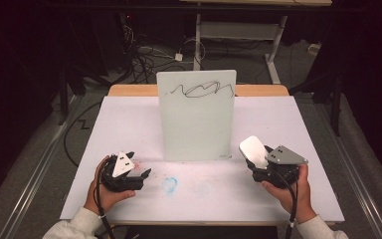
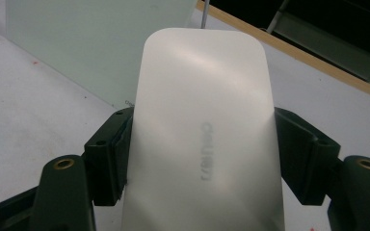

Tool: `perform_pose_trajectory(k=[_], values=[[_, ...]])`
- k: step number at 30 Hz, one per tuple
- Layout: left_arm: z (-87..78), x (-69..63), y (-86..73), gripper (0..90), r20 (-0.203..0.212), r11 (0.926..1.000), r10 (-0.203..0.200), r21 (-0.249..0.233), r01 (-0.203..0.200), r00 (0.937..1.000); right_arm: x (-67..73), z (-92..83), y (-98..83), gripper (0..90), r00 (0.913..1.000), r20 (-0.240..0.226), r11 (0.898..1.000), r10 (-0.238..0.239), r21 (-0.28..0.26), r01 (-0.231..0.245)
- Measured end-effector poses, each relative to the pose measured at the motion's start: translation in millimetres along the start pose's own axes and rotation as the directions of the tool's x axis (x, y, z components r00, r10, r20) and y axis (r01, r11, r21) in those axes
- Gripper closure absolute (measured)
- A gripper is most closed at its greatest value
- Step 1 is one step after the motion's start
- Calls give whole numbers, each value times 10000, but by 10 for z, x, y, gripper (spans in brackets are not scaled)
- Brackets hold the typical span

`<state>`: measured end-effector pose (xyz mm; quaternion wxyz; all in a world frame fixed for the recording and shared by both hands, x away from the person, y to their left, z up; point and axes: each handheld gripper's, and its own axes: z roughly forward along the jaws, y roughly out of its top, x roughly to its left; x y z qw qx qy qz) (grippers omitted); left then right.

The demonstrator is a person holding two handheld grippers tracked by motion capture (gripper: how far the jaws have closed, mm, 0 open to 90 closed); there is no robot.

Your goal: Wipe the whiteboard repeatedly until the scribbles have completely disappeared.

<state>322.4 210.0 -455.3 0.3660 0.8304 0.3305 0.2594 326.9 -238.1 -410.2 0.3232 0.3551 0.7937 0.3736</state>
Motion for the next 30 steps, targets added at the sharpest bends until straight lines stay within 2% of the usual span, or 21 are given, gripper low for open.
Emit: perform_pose_trajectory(k=[9, 10, 11, 12, 13, 14, 17, 19, 20, 21, 22, 24, 26, 28, 30], values=[[18, -9, -13, 202, -9, 9999, -30, 102, 30, 10000, -35, 60, 72, 306, 9996, 71, 9991, -282, -299, 284], [17, -13, -13, 202, -1, 10000, -36, 76, 36, 10000, -42, 63, 115, 306, 9986, 349, 9982, -406, -432, 420], [20, -18, -9, 202, 15, 10000, -55, 46, 55, 10000, -42, 63, 115, 306, 9986, 349, 9982, -406, -432, 420], [22, -19, -3, 202, 15, 10000, -27, 70, 27, 10000, -56, 66, 193, 306, 9960, 653, 9952, -615, -716, 661], [27, -21, 2, 202, 26, 10000, -30, 55, 30, 10000, -56, 66, 193, 306, 9960, 653, 9952, -615, -716, 661], [31, -25, 12, 202, 72, 10000, -6, 37, 6, 10000, -70, 84, 278, 306, 9930, 938, 9923, -723, -932, 810], [61, -44, 34, 202, 110, 10000, 62, -30, -62, 9999, -76, 112, 360, 306, 9890, 1151, 9885, -933, -1078, 1058], [84, -59, 45, 205, 139, 9999, 100, -13, -100, 9999, -67, 162, 475, 306, 9827, 1455, 9831, -1144, -1257, 1330], [91, -64, 51, 208, 193, 9999, 122, -26, -122, 9997, -60, 190, 527, 306, 9784, 1623, 9787, -1278, -1392, 1510], [92, -72, 54, 208, 180, 9998, 193, -67, -192, 9997, -20, 248, 623, 306, 9697, 1951, 9710, -1468, -1586, 1789], [90, -78, 56, 208, 159, 9997, 243, -91, -241, 9996, -20, 248, 623, 306, 9697, 1951, 9710, -1468, -1586, 1789], [83, -80, 50, 208, 162, 9996, 255, -134, -253, 9995, 35, 302, 711, 306, 9645, 2074, 9647, -1637, -1707, 2005], [75, -76, 36, 208, 11, 9996, 252, -130, -252, 9997, 64, 348, 796, 306, 9643, 2004, 9596, -1733, -1862, 2111], [65, -54, 22, 209, -87, 9993, 304, -206, -305, 9995, 68, 411, 924, 306, 9599, 2153, 9542, -1797, -1991, 2233], [52, -35, 2, 211, -135, 9994, 271, -196, -273, 9995, 37, 455, 1007, 306, 9588, 2333, 9549, -1618, -2082, 2118]])
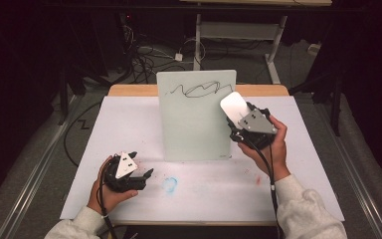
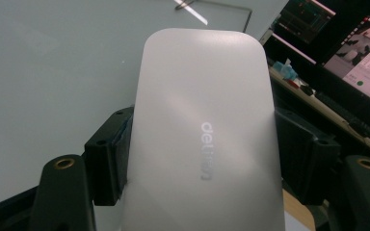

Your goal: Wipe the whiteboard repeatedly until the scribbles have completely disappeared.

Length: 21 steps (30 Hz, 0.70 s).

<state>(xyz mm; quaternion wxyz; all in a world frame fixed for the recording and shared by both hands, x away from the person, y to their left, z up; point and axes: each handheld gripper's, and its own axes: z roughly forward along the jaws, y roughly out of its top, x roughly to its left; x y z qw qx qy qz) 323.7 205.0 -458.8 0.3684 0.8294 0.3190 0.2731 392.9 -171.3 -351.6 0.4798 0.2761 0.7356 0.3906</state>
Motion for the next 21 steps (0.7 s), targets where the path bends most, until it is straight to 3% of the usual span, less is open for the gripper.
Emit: perform_pose_trajectory(k=[3, 7, 12, 15, 19, 21], values=[[-13, 13, -26, 211, 18, 9998, -189, 98, 189, 9998, -46, 71, 94, 306, 9999, 141, 9998, 88, -176, -86], [-16, 25, -25, 212, -5, 10000, -74, -28, 74, 10000, -49, 106, 233, 307, 9991, 418, 9992, -51, -385, 67], [-11, 5, -30, 213, 104, 9999, -93, 113, 91, 9999, -28, 158, 282, 306, 9978, 657, 9988, -115, -476, 146], [-13, -3, -29, 213, 136, 9999, -80, 110, 79, 9999, 23, 197, 285, 307, 9970, 760, 9987, -155, -474, 191], [-16, -16, -19, 215, 98, 10000, 73, 26, -74, 9999, 145, 252, 241, 308, 9976, 582, 9987, -375, -327, 394], [-21, -37, -20, 215, 173, 10000, -45, 73, 43, 9998, 195, 277, 212, 308, 9976, 518, 9986, -457, -258, 471]])
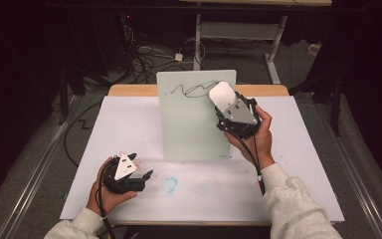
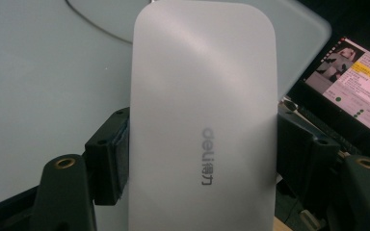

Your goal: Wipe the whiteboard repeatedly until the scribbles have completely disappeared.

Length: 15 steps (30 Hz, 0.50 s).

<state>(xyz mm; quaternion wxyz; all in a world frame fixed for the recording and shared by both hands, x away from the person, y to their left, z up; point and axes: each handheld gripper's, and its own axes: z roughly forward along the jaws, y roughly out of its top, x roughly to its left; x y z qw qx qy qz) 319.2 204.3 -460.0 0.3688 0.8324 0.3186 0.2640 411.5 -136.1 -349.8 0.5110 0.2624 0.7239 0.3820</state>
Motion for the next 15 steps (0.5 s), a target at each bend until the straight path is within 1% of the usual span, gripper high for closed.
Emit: perform_pose_trajectory(k=[1, 3, 4, 6, 7, 8, 9, 10, 11, 13, 14, 15], values=[[-1, -1, 1, 215, 11, 10000, 19, -9, -19, 10000, 42, 7, -19, 308, 9997, 199, 9999, -125, -24, 126], [-2, 1, 2, 215, 4, 10000, 21, -18, -21, 10000, 90, 11, -36, 309, 9986, 310, 9990, -438, -25, 439], [-2, 3, 2, 215, -26, 10000, 4, -23, -4, 10000, 107, 13, -37, 308, 9979, 400, 9987, -502, -6, 503], [-6, 28, 5, 215, -75, 9999, -20, -105, 19, 10000, 92, 17, -35, 308, 9972, 385, 9979, -641, -31, 643], [-10, 33, 6, 215, -97, 9999, -43, -119, 41, 9999, 57, 24, -25, 308, 9973, 575, 9988, -456, -142, 465], [-18, 25, 5, 215, -65, 9997, -209, -86, 208, 9998, 57, 24, -25, 308, 9973, 575, 9988, -456, -142, 465], [-23, 25, 7, 215, -78, 9998, -187, -77, 186, 9998, 15, 28, 2, 308, 9976, 637, 9995, -275, -158, 286], [-24, 26, 12, 215, -148, 9998, -99, -186, 96, 9998, -6, 31, 17, 308, 9977, 639, 9995, -230, -183, 242], [-28, 15, 12, 215, -98, 9997, -201, -136, 200, 9997, -6, 31, 17, 308, 9977, 639, 9995, -230, -183, 242], [-29, 8, 14, 215, -82, 9998, -160, -129, 159, 9998, -63, 45, 67, 308, 9967, 787, 9995, -215, -202, 231], [-25, 5, 14, 215, -82, 9998, -145, -102, 144, 9999, -63, 45, 67, 308, 9967, 787, 9995, -215, -202, 231], [-24, 4, 14, 215, -71, 9999, -147, -90, 146, 9999, -77, 50, 86, 308, 9965, 832, 9997, -117, -202, 134]])
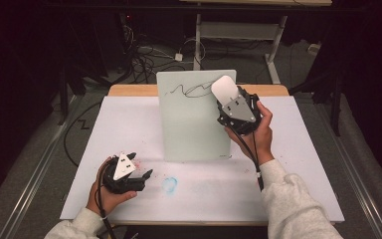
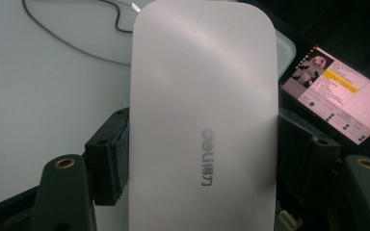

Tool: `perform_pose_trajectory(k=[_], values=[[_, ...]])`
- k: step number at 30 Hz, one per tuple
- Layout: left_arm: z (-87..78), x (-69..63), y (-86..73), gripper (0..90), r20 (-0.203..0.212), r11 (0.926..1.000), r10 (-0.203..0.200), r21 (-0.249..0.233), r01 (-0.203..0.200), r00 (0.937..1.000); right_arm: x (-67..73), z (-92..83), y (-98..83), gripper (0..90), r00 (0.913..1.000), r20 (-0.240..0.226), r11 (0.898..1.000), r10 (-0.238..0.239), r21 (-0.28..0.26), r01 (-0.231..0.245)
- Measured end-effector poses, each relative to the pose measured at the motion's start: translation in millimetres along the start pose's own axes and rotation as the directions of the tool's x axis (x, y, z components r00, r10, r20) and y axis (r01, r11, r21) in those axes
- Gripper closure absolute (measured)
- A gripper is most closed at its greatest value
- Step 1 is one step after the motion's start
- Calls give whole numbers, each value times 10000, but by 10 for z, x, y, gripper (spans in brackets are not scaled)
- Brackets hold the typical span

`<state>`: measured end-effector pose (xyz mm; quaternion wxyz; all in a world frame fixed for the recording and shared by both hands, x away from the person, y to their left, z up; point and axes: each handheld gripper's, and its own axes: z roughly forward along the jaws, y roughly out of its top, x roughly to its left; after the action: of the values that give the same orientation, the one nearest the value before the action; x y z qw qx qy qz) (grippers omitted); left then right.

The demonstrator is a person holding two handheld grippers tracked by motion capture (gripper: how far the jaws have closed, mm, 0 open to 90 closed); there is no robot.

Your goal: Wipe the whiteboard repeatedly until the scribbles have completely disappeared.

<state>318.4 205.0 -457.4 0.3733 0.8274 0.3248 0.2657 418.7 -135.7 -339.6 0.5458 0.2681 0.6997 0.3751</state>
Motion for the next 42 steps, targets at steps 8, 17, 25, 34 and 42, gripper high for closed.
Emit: perform_pose_trajectory(k=[8, 17, 25, 34, 42], values=[[10, 3, -1, 215, 28, 9999, 163, -54, -163, 9999, 131, 1, 13, 308, 9996, 153, 9996, -224, 165, 221], [9, -2, -4, 215, 84, 9998, 183, -27, -183, 9998, 140, -6, 55, 309, 9985, -57, 9975, -543, 455, 545], [15, -9, -6, 215, 192, 9999, 82, 58, -83, 9998, 26, 13, 140, 309, 9996, 250, 9984, 95, 556, -108], [18, -9, -9, 215, 208, 9998, 219, 27, -220, 9995, 506, -2, 92, 309, 9943, -376, 9928, -994, 635, 1016], [17, -23, -6, 215, 260, 9999, 106, 57, -107, 9996, 514, -5, 104, 309, 9891, -589, 9881, -1349, 670, 1387]])
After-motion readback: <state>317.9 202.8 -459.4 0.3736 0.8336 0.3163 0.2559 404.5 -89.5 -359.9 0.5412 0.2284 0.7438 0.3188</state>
